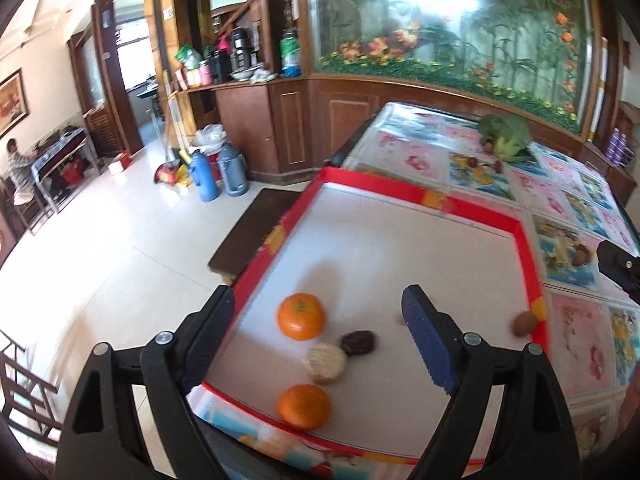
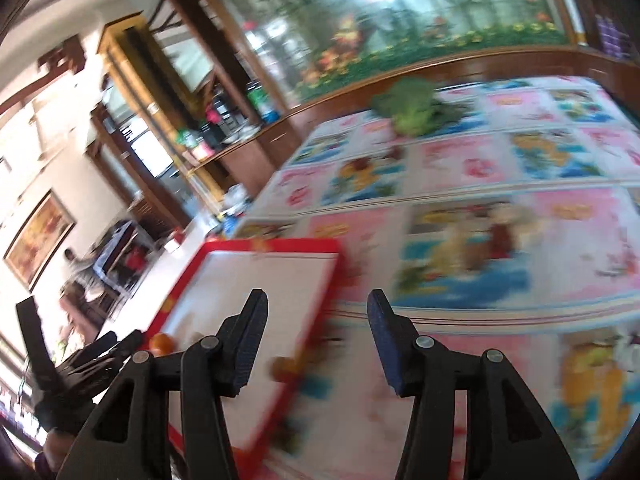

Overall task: Organize fruits
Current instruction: 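Move both open grippers from the tray back to the fruit pile, then grasp a brown kiwi with the left gripper while the right grasps a beige cube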

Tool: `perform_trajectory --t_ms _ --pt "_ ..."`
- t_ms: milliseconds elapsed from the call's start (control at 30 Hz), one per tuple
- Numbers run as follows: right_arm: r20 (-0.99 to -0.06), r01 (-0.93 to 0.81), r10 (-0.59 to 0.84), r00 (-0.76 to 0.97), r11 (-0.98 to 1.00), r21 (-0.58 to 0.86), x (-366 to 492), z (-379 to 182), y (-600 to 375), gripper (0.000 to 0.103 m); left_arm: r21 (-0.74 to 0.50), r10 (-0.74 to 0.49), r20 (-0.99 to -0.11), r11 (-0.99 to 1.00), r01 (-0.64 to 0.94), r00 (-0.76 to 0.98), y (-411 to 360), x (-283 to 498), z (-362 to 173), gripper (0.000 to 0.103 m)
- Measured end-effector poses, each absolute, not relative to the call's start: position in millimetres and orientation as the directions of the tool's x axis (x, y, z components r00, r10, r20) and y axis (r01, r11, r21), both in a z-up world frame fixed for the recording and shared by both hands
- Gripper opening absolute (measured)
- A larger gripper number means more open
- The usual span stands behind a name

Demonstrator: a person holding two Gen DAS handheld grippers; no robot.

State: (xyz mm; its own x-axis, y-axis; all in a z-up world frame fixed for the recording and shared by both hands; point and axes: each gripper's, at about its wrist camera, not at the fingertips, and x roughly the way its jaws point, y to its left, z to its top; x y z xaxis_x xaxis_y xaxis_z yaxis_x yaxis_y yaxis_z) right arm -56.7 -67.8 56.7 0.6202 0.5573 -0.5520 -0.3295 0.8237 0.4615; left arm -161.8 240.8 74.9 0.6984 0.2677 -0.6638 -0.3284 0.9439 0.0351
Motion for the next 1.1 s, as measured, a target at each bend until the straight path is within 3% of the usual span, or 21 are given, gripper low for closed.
perform_trajectory --t_ms 233,333,433,533,1100 --pt "-0.605 -0.110 0.369 0.705 0.901 0.421 -58.4 43.8 -169.3 0.052 0.040 0.119 -0.652 0.992 -0.122 0.749 167.8 -157.9 86.0 0.086" --pt "-0.642 -0.084 0.329 0.693 0.920 0.382 -44.9 40.7 -178.2 0.052 0.039 0.047 -0.658 0.999 -0.029 0.751 133.2 -152.0 89.9 0.086" --pt "-0.684 -0.093 0.304 0.663 0.940 0.327 -27.5 34.3 -171.9 0.041 0.034 -0.007 -0.667 0.999 0.040 0.745 107.5 -148.8 92.8 0.086" --pt "-0.710 -0.111 0.283 0.645 0.954 0.279 -9.2 25.1 -160.0 0.040 0.042 -0.039 -0.677 0.995 0.092 0.735 84.7 -142.8 93.1 0.086" --pt "-0.717 -0.139 0.281 0.637 0.958 0.252 41.7 13.0 -156.9 0.040 0.117 -0.048 -0.760 0.971 0.209 0.648 16.8 -44.1 46.4 0.086"
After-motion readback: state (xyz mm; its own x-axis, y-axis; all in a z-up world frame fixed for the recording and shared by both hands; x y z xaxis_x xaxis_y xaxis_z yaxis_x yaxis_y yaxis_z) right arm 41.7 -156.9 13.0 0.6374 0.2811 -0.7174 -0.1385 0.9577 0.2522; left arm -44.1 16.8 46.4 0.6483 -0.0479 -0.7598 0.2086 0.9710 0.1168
